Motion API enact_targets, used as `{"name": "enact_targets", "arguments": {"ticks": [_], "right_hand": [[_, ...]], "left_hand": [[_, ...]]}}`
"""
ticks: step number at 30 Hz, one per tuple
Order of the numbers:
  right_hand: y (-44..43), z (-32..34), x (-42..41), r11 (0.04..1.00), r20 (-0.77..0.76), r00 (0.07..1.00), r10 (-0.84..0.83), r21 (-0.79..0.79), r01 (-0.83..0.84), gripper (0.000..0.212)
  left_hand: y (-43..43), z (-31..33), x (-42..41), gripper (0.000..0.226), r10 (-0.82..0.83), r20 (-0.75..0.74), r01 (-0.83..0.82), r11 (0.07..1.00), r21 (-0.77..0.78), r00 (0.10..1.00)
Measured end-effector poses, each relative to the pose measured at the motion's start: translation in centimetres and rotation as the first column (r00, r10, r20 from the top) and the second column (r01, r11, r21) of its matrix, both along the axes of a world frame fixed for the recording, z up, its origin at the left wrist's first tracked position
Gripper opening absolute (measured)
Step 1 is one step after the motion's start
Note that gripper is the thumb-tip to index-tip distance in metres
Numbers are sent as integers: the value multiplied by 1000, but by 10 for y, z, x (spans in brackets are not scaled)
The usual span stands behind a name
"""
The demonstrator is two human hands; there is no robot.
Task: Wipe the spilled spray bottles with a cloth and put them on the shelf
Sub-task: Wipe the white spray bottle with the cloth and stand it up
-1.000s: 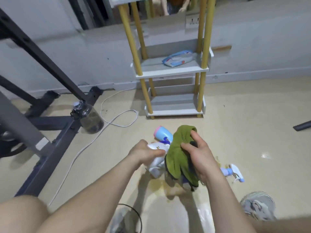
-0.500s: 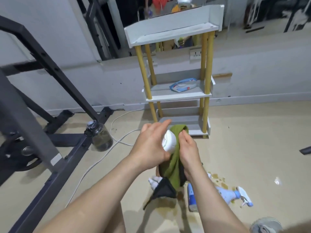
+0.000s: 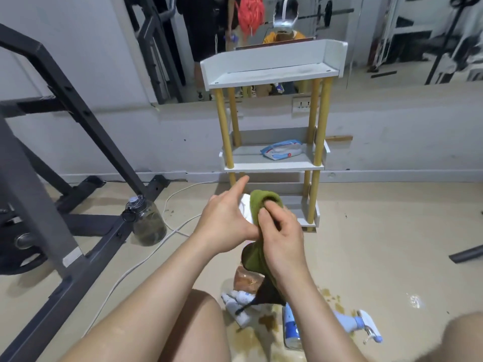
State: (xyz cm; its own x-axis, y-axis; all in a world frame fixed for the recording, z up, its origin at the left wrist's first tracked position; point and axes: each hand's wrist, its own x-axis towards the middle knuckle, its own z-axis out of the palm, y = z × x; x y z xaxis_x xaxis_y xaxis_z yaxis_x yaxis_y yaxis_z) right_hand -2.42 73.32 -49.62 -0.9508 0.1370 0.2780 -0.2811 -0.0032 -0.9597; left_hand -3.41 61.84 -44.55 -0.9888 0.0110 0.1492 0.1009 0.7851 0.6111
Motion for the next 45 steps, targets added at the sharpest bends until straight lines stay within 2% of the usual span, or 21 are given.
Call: {"name": "enact_targets", "arguments": {"ticks": [2, 3, 6, 8, 10, 12, 15, 17, 19, 22, 26, 28, 30, 31, 33, 34, 35, 38, 40, 43, 45], "right_hand": [[5, 8, -7, 998, -44, 999, -5, 65, 8, 19], [11, 7, -18, 997, 1, 1000, -6, 82, 6, 22], [30, -21, -52, 996, 323, 946, 23, 75, -50, 35], [34, -42, -47, 991, 390, 921, -3, 121, -48, 35], [27, -48, -26, 982, 298, 951, -78, 190, 21, 32], [13, -43, -2, 971, 118, 987, -106, 225, 78, 27], [-11, -36, 10, 959, -175, 984, -23, 274, 71, 32], [-20, -33, -9, 988, -99, 995, 14, 153, 1, 28], [-25, -23, -26, 999, 119, 992, 44, -13, -42, 22], [-27, -22, -12, 997, 187, 980, 72, 11, -75, 21], [-35, -30, 31, 966, 21, 991, 131, 222, -133, 27], [-42, -22, 26, 952, 47, 987, 152, 263, -159, 24], [-47, -16, 7, 950, 181, 963, 201, 201, -237, 14], [-50, -12, -2, 949, 276, 928, 251, 118, -292, 19], [-52, -13, -15, 948, 386, 869, 311, -61, -312, 52], [-52, -15, -18, 947, 406, 857, 319, -108, -302, 51], [-52, -17, -15, 949, 381, 869, 315, -115, -293, 37], [-47, -30, 14, 944, 205, 963, 177, 242, -225, 17], [-46, -35, 33, 889, 66, 983, 169, 420, -181, 19], [-43, -29, 16, 914, 179, 969, 170, 339, -223, 19], [-36, -19, -10, 937, 307, 934, 183, 234, -261, 35]], "left_hand": [[4, 6, 0, 107, -25, -17, 25, 999, 20, 1000], [6, 10, 2, 108, -55, -38, 54, 998, -12, 998], [12, 19, 6, 101, -107, -81, 104, 994, -40, 991], [8, 14, 3, 89, -41, -76, 48, 994, 94, 996], [4, 3, -3, 72, 100, -21, -87, 939, 334, 995], [3, -8, -9, 54, 257, 87, -258, 765, 590, 962], [6, -19, -7, 35, 306, 343, -438, 336, 834, 888], [9, -28, 4, 31, 224, 439, -478, 165, 863, 870], [11, -38, 18, 29, 187, 488, -509, 90, 856, 853], [10, -47, 29, 28, 233, 490, -506, 11, 862, 840], [-7, -48, 27, 31, 282, 486, -493, -49, 869, 827], [-15, -50, 27, 33, 270, 482, -493, -31, 869, 833], [-19, -54, 27, 36, 292, 457, -487, 36, 873, 840], [-20, -58, 28, 36, 314, 444, -490, 81, 868, 839], [-21, -65, 29, 38, 329, 433, -504, 173, 846, 840], [-21, -67, 29, 38, 327, 438, -514, 200, 834, 838], [-21, -69, 28, 38, 325, 443, -518, 197, 832, 835], [-26, -67, 19, 38, 358, 437, -493, 76, 867, 825], [-29, -68, 12, 37, 421, 415, -507, 132, 852, 807], [-21, -69, 15, 36, 396, 378, -483, 208, 850, 836], [-14, -70, 19, 38, 330, 402, -485, 226, 845, 854]]}}
